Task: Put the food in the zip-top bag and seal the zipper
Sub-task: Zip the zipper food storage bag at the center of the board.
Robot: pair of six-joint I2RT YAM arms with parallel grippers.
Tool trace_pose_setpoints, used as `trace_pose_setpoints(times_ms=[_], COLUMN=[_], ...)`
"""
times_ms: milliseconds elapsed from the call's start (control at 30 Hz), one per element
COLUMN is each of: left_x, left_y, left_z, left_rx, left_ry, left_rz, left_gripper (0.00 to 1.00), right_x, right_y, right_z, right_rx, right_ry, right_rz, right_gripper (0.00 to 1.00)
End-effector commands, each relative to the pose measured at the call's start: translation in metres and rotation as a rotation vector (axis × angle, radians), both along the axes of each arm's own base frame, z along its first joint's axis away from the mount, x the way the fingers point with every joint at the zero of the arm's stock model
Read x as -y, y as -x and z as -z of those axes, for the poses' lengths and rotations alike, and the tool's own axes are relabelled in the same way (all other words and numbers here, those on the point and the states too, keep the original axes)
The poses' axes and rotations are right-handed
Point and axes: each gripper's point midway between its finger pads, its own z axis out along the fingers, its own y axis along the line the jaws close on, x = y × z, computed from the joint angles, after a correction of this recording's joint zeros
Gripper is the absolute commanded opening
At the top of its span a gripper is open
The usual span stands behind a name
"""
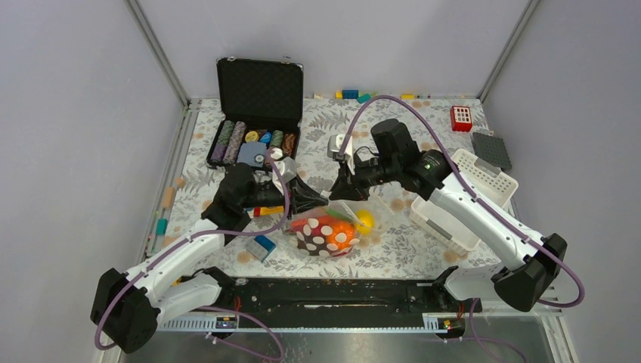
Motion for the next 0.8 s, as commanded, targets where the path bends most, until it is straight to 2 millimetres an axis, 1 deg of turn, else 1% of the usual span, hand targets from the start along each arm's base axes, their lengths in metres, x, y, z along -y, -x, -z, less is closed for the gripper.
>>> trace_pose_setpoints(times_ms=[0, 67, 200, 433, 767], left_x=[-0.004, -0.004, -0.007, -0.017, -0.031], left_y=[0.002, 0.002, 0.003, -0.013, -0.028], left_z=[-0.033, -0.034, -0.034, -0.027, -0.017], left_rx=[0.087, 0.086, 0.096, 0.086, 0.09], left_ry=[0.103, 0.105, 0.104, 0.098, 0.063], left_rz=[-0.028, -0.025, -0.045, -0.188, -0.326], left_gripper=[0.0, 0.0, 0.0, 0.0, 0.0], right_x=[0.018, 0.02, 0.029, 0.044, 0.076], right_y=[-0.003, 0.0, -0.008, -0.006, -0.011], right_z=[0.013, 0.018, 0.031, 0.05, 0.066], right_rx=[0.021, 0.016, 0.043, 0.008, -0.075], right_ry=[0.066, 0.069, 0.109, 0.152, 0.162], right_rz=[0.04, 0.039, 0.095, 0.13, 0.265], right_gripper=[0.07, 0.07, 0.06, 0.05, 0.04])
